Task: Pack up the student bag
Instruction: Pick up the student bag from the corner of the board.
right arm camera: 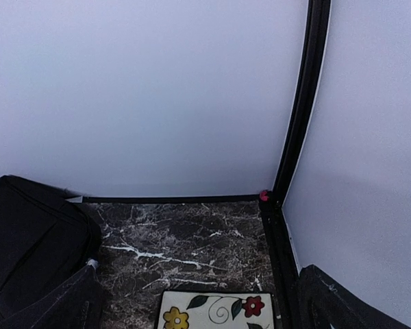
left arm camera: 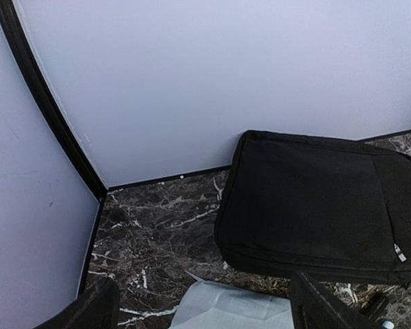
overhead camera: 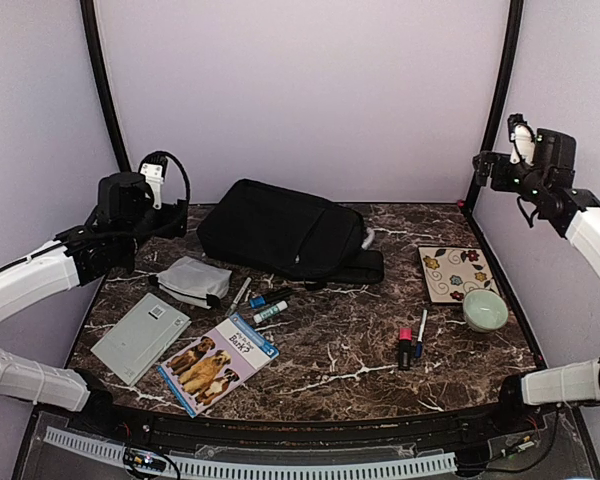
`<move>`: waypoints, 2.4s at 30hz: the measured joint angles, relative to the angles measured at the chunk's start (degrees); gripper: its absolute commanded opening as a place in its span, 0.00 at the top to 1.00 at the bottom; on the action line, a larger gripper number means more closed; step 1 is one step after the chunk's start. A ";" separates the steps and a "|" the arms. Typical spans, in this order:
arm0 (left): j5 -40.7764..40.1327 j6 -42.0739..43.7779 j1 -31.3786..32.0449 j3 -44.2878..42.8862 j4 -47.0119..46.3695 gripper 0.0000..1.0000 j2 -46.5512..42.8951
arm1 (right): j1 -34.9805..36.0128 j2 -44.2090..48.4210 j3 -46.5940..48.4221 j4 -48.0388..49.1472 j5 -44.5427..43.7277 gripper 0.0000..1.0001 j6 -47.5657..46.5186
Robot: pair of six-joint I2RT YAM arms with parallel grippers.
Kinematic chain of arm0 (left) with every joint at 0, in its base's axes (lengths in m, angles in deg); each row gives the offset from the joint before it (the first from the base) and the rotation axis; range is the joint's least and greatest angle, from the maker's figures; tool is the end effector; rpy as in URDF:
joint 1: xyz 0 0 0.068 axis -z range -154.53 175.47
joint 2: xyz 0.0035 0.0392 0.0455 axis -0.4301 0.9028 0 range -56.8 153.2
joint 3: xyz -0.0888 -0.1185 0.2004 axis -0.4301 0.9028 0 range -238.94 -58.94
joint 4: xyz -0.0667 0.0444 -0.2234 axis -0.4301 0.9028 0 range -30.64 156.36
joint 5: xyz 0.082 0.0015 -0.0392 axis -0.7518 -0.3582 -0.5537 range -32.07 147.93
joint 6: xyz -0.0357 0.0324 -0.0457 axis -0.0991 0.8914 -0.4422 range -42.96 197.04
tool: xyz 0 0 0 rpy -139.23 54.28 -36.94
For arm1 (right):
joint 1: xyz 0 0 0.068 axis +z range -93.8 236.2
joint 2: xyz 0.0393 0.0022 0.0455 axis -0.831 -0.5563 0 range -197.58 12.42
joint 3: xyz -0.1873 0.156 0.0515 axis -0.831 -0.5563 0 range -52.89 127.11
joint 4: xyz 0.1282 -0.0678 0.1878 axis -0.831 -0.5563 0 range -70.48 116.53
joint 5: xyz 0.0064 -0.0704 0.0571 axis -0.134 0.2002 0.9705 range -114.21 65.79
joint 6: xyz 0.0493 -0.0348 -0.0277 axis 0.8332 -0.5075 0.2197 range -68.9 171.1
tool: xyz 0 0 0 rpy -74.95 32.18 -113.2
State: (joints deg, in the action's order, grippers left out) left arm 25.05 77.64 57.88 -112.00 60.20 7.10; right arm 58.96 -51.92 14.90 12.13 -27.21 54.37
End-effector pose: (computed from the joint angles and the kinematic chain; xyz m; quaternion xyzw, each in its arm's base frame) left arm 0.2321 -0.1136 0.3223 0.0400 0.7638 0.0451 0.6426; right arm 0.2555 0.0096 0.3784 0.0201 0.7710 0.0132 0.6364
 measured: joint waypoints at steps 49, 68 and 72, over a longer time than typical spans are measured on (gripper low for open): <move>33.44 -11.87 16.70 -70.23 15.19 0.29 78.29 | 6.62 -28.89 -13.33 10.34 31.78 0.28 -12.04; 17.59 -1.11 19.96 -72.24 15.08 1.00 81.59 | 6.62 -28.87 -13.18 10.29 31.93 0.32 -11.87; 18.10 2.25 20.46 -72.04 13.46 1.00 81.59 | 6.23 -28.87 -11.69 8.44 32.00 0.40 -11.69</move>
State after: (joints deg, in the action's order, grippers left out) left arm 43.14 79.89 78.34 -184.04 73.66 88.69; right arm 65.19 -80.79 3.21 20.57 4.79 42.67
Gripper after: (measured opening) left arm 0.038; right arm 0.641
